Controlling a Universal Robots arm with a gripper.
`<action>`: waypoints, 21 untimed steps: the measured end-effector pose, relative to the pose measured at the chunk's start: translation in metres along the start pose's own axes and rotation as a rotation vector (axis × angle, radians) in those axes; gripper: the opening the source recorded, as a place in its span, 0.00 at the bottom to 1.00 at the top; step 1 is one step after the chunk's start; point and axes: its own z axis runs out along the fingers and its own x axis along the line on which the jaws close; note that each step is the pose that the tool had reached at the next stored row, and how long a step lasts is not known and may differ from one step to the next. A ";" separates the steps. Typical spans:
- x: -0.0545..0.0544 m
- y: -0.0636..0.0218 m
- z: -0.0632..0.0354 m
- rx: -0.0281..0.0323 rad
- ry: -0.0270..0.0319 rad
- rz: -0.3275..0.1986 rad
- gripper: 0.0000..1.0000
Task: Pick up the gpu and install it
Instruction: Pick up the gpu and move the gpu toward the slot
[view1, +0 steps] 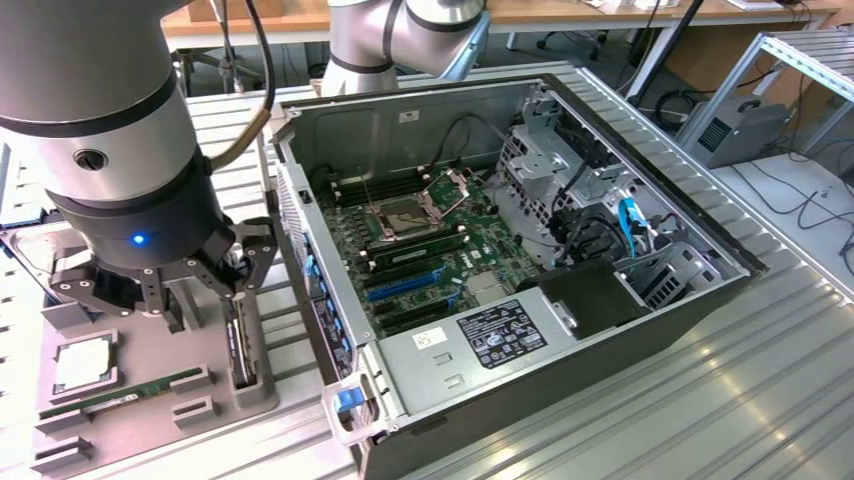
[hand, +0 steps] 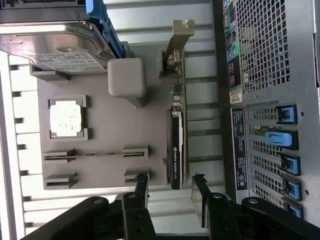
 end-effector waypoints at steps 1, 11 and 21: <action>0.000 0.0000 0.0001 0.0000 0.0000 0.000 0.48; 0.000 -0.0002 0.0031 0.0001 0.0000 0.000 0.48; 0.000 -0.0002 0.0053 0.0000 0.0000 0.000 0.48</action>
